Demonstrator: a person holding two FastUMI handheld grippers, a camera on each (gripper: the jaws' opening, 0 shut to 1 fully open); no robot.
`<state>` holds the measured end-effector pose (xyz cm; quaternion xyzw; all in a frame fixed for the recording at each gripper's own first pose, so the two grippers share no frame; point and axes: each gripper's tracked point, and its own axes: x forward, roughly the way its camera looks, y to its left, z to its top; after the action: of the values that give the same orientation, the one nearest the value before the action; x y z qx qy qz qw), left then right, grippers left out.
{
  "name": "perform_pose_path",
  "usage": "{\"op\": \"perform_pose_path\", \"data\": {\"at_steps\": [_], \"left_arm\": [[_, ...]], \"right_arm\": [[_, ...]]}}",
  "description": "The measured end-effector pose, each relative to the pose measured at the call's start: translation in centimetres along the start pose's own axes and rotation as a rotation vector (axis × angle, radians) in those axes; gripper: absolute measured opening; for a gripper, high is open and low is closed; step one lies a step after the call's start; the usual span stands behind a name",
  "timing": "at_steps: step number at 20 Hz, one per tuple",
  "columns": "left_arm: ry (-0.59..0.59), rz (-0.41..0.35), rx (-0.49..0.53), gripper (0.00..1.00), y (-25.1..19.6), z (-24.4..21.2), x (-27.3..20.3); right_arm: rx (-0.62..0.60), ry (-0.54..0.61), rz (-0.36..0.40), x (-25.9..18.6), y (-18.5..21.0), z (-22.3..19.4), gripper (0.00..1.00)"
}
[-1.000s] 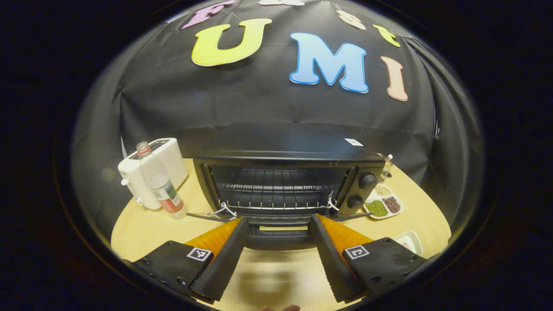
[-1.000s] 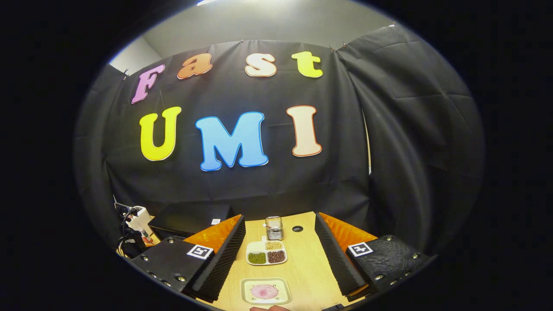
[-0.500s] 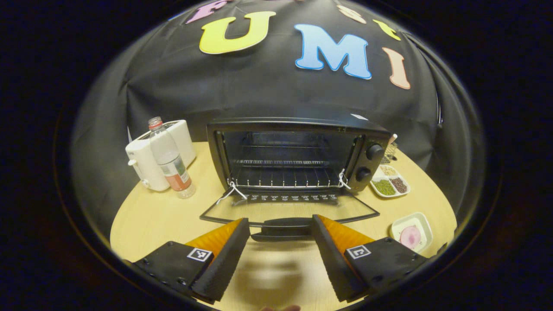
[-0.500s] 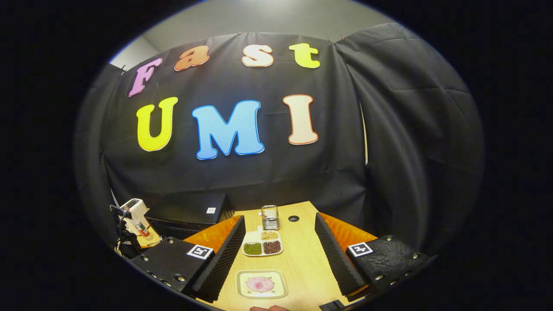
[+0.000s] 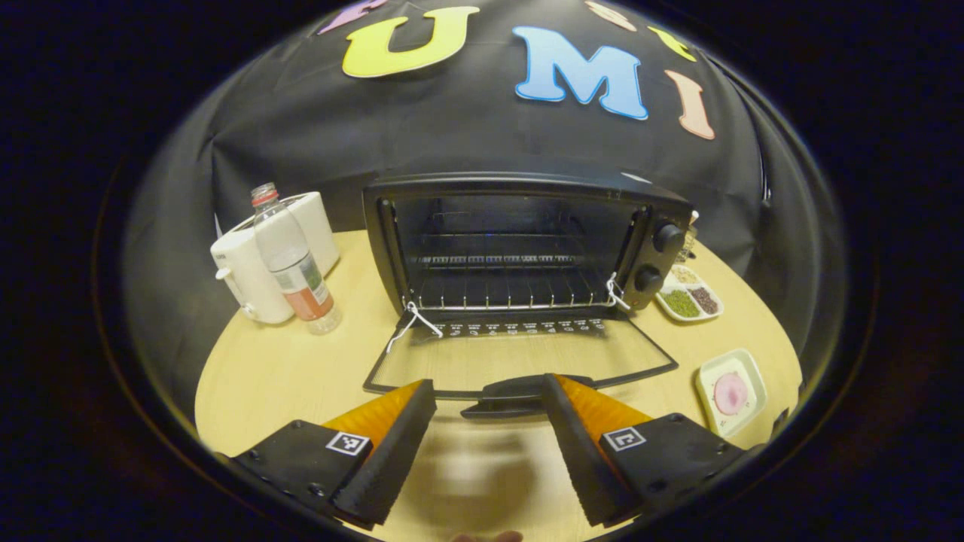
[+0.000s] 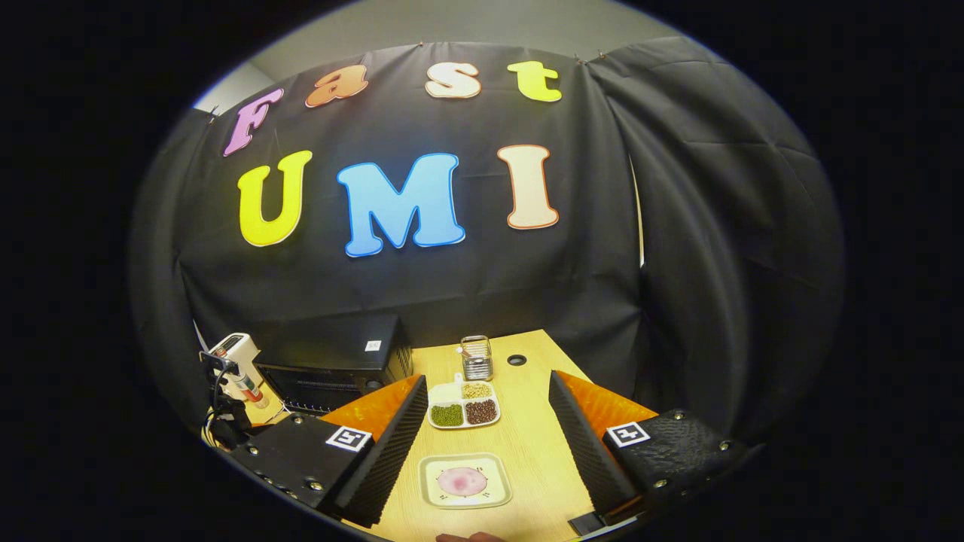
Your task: Open the electric oven with the left hand, put the food in, and close the electric oven.
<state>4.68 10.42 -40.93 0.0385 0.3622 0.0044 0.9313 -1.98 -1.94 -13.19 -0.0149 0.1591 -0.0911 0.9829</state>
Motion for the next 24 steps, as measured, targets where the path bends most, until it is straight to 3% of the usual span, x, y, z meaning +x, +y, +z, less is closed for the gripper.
{"op": "perform_pose_path", "data": {"at_steps": [2,4,9,10,11,14,19,24], "left_arm": [[-0.033,-0.007,-0.011,1.0,-0.2,1.0,-0.7],[-0.098,-0.007,-0.032,0.93,-0.1,3.5,-2.6],[-0.343,-0.007,-0.071,1.0,-0.2,13.4,-10.5],[-0.39,-0.006,-0.071,0.96,-0.2,15.1,-12.4],[-0.438,-0.003,-0.071,0.93,-0.2,17.0,-14.5],[-0.572,0.012,-0.082,0.95,0.2,20.7,-20.6],[-0.627,0.044,-0.092,0.99,1.4,21.2,-25.1],[-0.577,0.091,-0.14,1.0,3.3,17.7,-25.7]], "right_arm": [[-0.013,0.035,0.015,0.5,0.1,-1.1,0.98],[-0.015,0.11,0.06,1.7,0.3,-3.1,0.98],[0.024,0.465,0.252,5.9,-0.2,-11.8,0.98],[0.06,0.522,0.275,6.6,-0.5,-13.2,0.98],[0.087,0.58,0.282,7.3,-0.9,-14.4,0.98],[0.098,0.725,0.283,9.6,-1.6,-19.1,0.98],[0.085,0.957,0.295,10.4,-2.5,-25.1,0.96],[0.074,1.031,0.277,11.6,-2.7,-27.3,0.93]]}}
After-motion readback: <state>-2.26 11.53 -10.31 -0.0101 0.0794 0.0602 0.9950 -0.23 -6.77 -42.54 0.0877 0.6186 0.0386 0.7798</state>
